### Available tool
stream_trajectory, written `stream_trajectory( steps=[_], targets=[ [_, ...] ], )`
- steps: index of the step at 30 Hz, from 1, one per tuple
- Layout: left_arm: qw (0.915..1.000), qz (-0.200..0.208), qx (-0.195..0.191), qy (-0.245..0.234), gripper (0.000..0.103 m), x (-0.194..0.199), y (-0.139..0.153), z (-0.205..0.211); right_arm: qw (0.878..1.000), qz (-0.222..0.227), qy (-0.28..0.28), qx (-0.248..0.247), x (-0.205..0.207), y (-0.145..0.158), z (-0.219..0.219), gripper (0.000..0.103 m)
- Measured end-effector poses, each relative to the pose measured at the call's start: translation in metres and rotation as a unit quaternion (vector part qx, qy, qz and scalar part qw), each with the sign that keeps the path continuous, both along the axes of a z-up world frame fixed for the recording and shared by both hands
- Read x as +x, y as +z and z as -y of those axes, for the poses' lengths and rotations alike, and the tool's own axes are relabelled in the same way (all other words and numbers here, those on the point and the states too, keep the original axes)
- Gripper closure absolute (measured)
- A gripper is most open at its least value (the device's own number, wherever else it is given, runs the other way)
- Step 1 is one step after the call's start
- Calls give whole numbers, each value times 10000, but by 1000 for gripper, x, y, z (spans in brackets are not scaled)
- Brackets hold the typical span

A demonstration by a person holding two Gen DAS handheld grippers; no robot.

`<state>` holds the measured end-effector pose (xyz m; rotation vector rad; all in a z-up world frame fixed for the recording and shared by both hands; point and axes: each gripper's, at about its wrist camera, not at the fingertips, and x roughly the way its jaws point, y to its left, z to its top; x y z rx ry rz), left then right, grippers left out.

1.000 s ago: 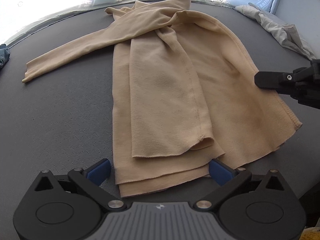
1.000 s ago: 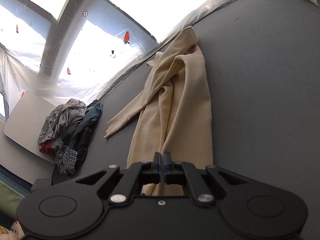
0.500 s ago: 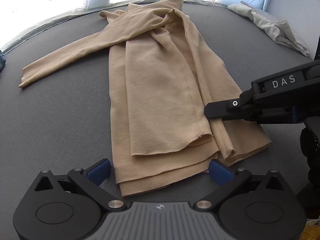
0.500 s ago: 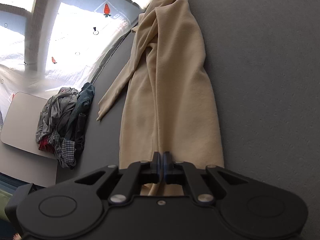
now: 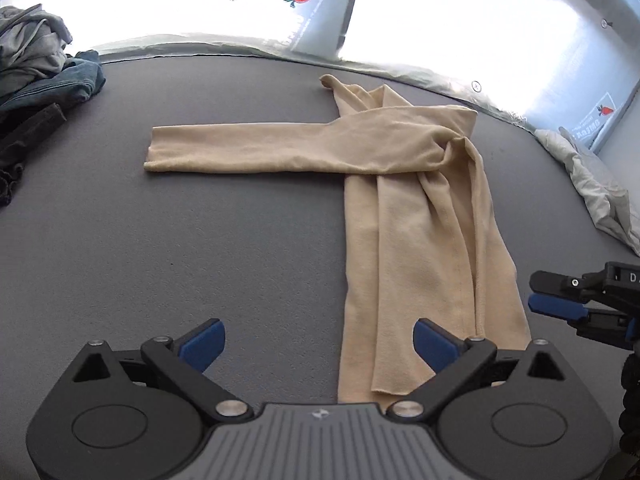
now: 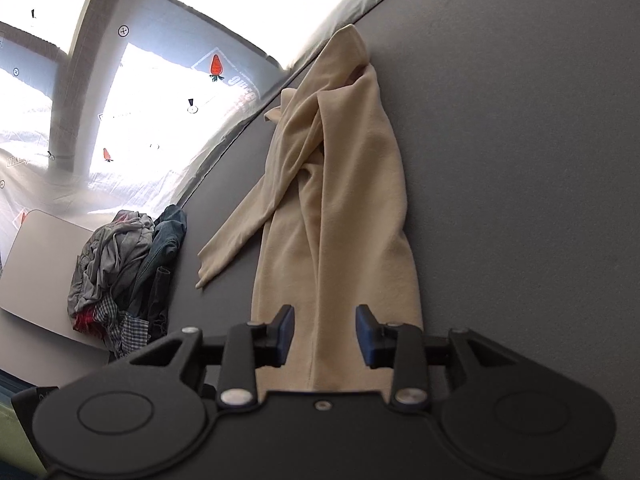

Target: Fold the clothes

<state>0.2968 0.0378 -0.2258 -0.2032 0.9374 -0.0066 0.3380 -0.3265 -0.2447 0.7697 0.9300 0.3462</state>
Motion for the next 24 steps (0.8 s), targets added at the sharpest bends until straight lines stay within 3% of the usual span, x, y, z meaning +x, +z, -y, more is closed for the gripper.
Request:
stream_trajectory(
  steps=[12, 19, 24],
  targets=[
    [9891, -71, 270, 1445, 4, 89, -10, -88, 9976, 154, -572, -346, 86, 7, 25, 64],
    [9847, -243, 620, 1611, 3, 170, -28, -108, 9945, 375, -874, -434, 181, 13, 34, 58],
    [9818, -461, 576, 1752, 0, 207, -43, -114, 9924, 278, -1125, -412, 246, 6, 36, 56]
  ],
)
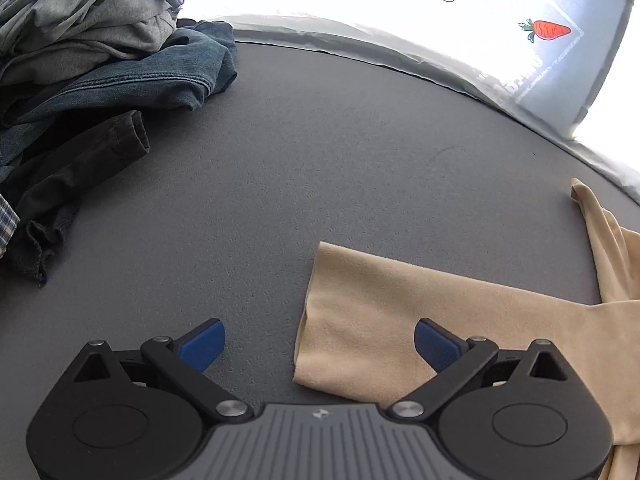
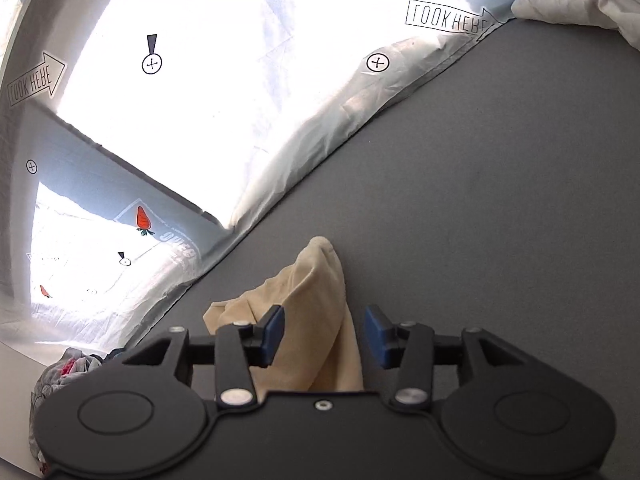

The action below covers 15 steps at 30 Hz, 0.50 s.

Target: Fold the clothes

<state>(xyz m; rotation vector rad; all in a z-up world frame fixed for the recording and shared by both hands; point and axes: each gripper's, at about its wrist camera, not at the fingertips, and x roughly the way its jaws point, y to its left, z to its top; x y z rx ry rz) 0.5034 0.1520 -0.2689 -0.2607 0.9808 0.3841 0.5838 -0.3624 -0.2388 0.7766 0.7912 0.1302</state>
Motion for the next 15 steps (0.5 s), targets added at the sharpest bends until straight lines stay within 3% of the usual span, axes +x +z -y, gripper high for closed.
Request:
stream_trajectory(
  steps=[2, 4, 6, 7, 8, 9, 10, 11, 12, 15],
  targets=[
    [9997, -17, 212, -119, 0, 4, -3, 7, 9999, -78, 25, -58, 19, -5, -3, 55],
    [9996, 93, 190, -174, 1, 3, -4, 9, 9996, -173, 142, -182, 32, -11, -9, 56],
    [9995, 225, 210, -64, 6, -1, -3, 9, 9991, -147, 289, -273, 37, -14, -13, 71],
    [9992, 302, 248, -10, 17, -4, -1, 9, 9990, -106, 315, -300, 36, -15, -15, 88],
    [9989, 379, 286, 44, 26, -7, 0, 10, 9992, -21, 267, -298, 34, -15, -16, 98],
    [9987, 456, 216, 60, 50, -9, 3, 9, 9994, 83, 198, -284, 30, -14, -16, 98],
    [9985, 533, 119, 66, 81, -10, 6, 7, 9994, 160, 143, -260, 27, -13, -15, 98],
    [9976, 673, 19, 128, 94, -12, 13, 5, 9994, 225, 95, -233, 24, -11, -15, 98],
    [9963, 831, -80, 204, 103, -14, 21, 3, 9994, 273, 61, -226, 21, -9, -14, 98],
    [9898, 1302, -378, 433, 103, -20, 47, -3, 9983, 438, 2, -373, 17, 4, -8, 99]
  ],
)
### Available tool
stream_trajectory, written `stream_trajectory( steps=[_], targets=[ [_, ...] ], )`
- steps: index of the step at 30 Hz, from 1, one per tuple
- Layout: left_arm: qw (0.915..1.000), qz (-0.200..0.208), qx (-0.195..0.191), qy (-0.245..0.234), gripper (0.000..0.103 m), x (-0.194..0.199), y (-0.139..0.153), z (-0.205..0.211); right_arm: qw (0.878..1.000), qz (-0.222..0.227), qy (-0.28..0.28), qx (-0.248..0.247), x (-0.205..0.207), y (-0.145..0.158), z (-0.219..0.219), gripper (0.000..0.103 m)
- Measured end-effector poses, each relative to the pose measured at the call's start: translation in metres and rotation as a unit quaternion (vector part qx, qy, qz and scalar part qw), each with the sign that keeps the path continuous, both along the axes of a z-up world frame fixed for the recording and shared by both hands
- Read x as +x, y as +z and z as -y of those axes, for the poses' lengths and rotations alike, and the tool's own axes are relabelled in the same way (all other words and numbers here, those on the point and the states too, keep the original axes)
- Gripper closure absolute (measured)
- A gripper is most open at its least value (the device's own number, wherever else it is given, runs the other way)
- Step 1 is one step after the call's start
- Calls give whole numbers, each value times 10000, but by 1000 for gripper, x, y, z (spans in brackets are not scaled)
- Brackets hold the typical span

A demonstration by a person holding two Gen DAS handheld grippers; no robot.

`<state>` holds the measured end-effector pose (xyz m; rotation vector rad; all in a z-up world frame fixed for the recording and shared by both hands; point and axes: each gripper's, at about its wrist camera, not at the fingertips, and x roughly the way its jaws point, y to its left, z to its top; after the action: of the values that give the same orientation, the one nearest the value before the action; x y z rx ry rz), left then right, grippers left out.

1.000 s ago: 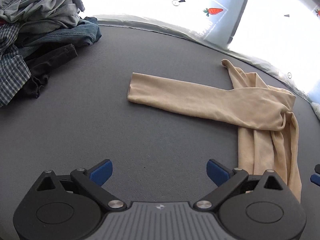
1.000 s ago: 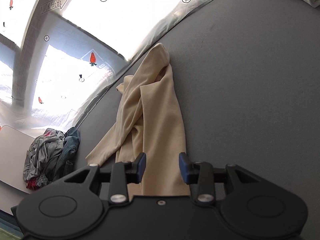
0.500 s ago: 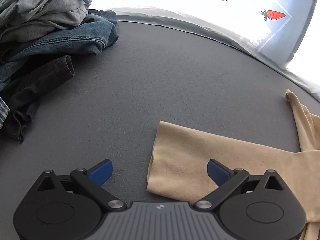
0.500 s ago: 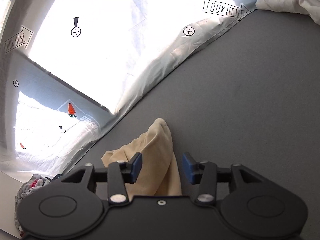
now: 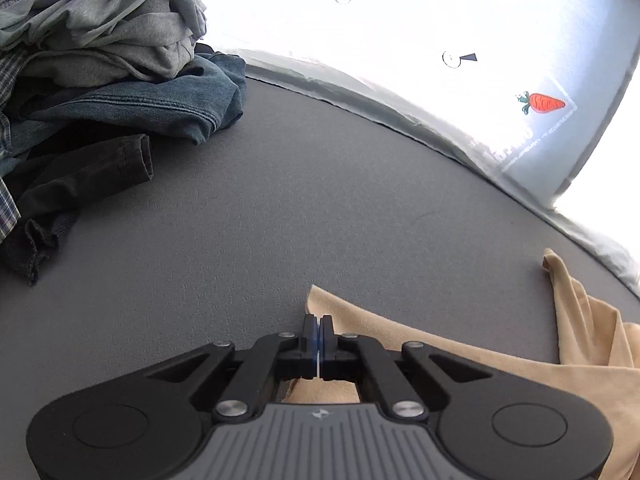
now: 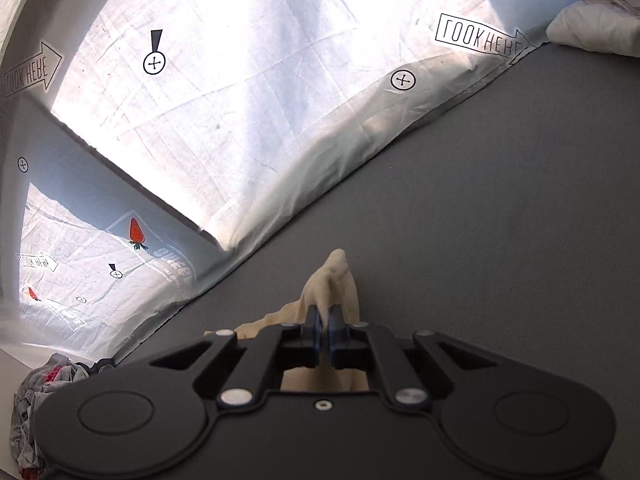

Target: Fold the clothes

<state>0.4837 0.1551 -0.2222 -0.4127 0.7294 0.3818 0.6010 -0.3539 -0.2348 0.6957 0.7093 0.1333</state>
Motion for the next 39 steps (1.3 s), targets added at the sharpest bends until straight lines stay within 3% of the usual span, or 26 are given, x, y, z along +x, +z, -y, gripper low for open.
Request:
stream_trajectory(
  steps=[3, 7, 9, 12, 21, 31, 33, 35, 39],
  targets=[
    [9973, 732, -36, -47, 103, -8, 47, 3, 9996, 220, -166, -53, -3, 18, 12, 99],
    [9842, 1735, 191, -305, 103, -21, 122, 15, 9979, 516, -396, 5, -8, 42, 28, 99],
    [9768, 2083, 258, -428, 103, -25, 147, 19, 9970, 651, -411, 41, -7, 53, 31, 99],
    [9740, 2199, 327, -435, 103, -22, 158, 17, 9967, 759, -272, -55, -3, 61, 21, 99],
    [9881, 1514, 256, -13, 103, 1, 115, -20, 9975, 625, 128, -309, 27, 52, -22, 99],
    [9979, 495, 65, 421, 103, 32, 36, -54, 9963, -14, 465, -719, 75, 7, -60, 97],
    [9984, 314, 10, 473, 103, 36, 23, -58, 9951, -141, 485, -850, 81, 0, -64, 89],
    [9985, 141, -54, 523, 103, 39, 8, -62, 9943, -215, 418, -961, 80, -1, -67, 67],
    [9981, -88, -140, 599, 103, 41, -11, -65, 9922, -70, 324, -1201, 63, 9, -72, 63]
  ],
)
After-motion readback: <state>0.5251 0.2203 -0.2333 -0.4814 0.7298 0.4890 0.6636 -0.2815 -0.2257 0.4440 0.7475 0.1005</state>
